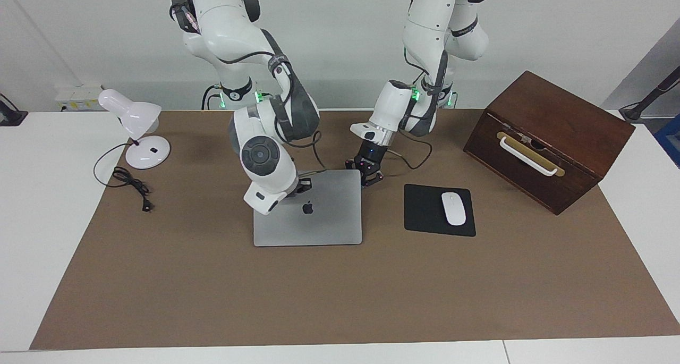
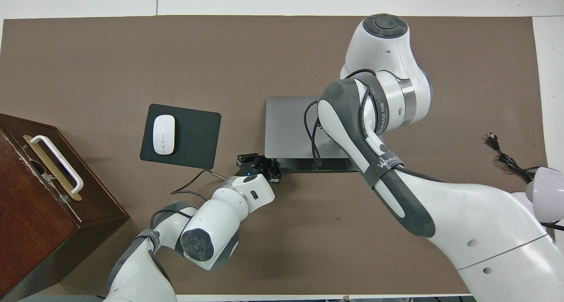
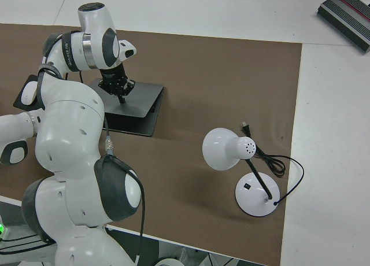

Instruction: Close laptop with both arms

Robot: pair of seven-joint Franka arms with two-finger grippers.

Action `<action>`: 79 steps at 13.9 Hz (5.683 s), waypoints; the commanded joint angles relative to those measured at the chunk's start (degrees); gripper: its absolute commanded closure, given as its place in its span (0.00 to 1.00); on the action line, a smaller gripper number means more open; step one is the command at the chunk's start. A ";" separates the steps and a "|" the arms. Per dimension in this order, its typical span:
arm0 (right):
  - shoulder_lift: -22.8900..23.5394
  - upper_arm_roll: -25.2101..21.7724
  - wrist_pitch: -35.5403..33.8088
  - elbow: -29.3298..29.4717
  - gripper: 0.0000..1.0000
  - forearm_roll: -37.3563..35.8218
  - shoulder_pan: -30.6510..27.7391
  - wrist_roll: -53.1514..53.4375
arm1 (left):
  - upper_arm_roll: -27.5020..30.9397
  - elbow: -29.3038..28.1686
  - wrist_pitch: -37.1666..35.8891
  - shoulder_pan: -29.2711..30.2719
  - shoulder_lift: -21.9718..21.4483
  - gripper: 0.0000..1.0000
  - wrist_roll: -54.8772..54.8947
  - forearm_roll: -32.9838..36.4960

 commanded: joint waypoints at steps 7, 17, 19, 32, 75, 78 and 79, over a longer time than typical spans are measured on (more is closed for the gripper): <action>-2.52 -0.07 7.24 -8.02 1.00 1.12 0.98 -0.38 | 0.36 0.04 0.43 -1.11 3.34 1.00 0.13 0.34; -3.13 -0.15 6.46 -4.07 1.00 1.83 0.01 0.67 | 0.36 -0.05 0.34 -1.02 3.34 1.00 -0.49 0.34; -5.24 -0.76 7.07 -3.89 1.00 1.74 -0.34 0.67 | 0.19 -0.05 0.26 -1.02 3.34 1.00 -0.84 0.34; -10.52 -0.94 10.22 -1.52 0.56 -1.86 -10.89 -13.47 | 0.19 -1.19 -8.60 -0.58 -4.20 1.00 -5.23 0.25; -31.17 -10.17 -10.42 -3.63 0.00 -8.63 -14.93 -11.63 | 0.80 23.50 -88.86 37.73 -30.94 0.00 2.59 0.34; -31.26 -10.17 -10.42 -3.63 0.00 -8.72 -15.02 -11.45 | 0.80 26.57 -90.70 40.37 -29.97 0.00 2.59 1.73; -31.26 -10.17 -10.42 -3.63 0.00 -8.72 -15.02 -11.45 | 0.80 29.37 -92.97 40.64 -28.40 0.00 2.50 2.01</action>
